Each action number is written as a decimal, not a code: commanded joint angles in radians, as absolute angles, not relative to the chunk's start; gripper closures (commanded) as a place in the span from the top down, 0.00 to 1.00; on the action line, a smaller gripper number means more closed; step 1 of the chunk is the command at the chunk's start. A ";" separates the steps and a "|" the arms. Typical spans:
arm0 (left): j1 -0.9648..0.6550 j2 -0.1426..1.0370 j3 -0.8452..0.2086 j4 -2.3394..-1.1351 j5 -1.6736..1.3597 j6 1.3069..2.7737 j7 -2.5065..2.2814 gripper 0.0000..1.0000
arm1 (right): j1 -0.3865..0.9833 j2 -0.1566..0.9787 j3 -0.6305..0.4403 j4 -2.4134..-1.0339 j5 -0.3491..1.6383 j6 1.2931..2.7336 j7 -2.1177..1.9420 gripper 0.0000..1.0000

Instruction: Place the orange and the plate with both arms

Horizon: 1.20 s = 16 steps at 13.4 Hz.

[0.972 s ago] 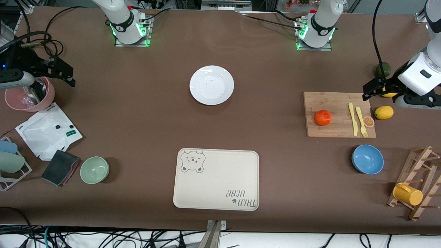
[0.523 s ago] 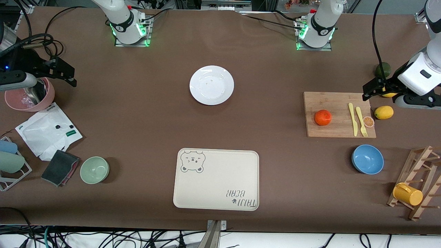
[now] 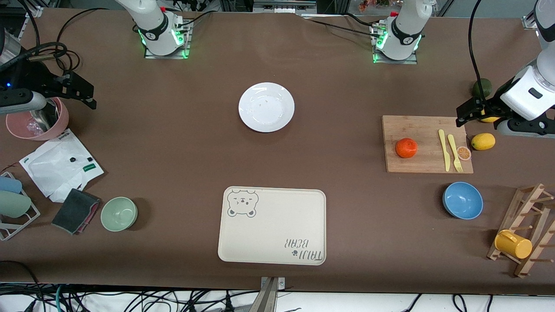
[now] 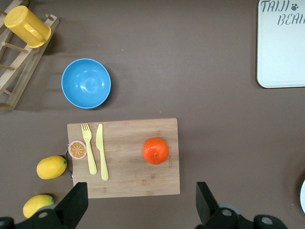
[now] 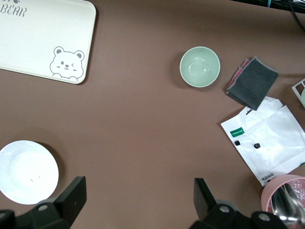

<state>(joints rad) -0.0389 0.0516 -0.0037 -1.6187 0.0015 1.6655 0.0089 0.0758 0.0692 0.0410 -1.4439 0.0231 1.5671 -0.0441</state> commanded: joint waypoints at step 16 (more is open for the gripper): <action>-0.026 0.293 -0.006 -1.866 -0.014 1.869 0.015 1.00 | 0.069 0.043 0.041 -1.474 0.031 1.566 -0.058 1.00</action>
<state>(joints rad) -0.0301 0.3353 -0.0017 -1.7526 -0.0001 1.7812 0.0081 0.0758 0.0679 0.0395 -1.4509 0.0231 1.5664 -0.0442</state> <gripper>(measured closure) 0.000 0.000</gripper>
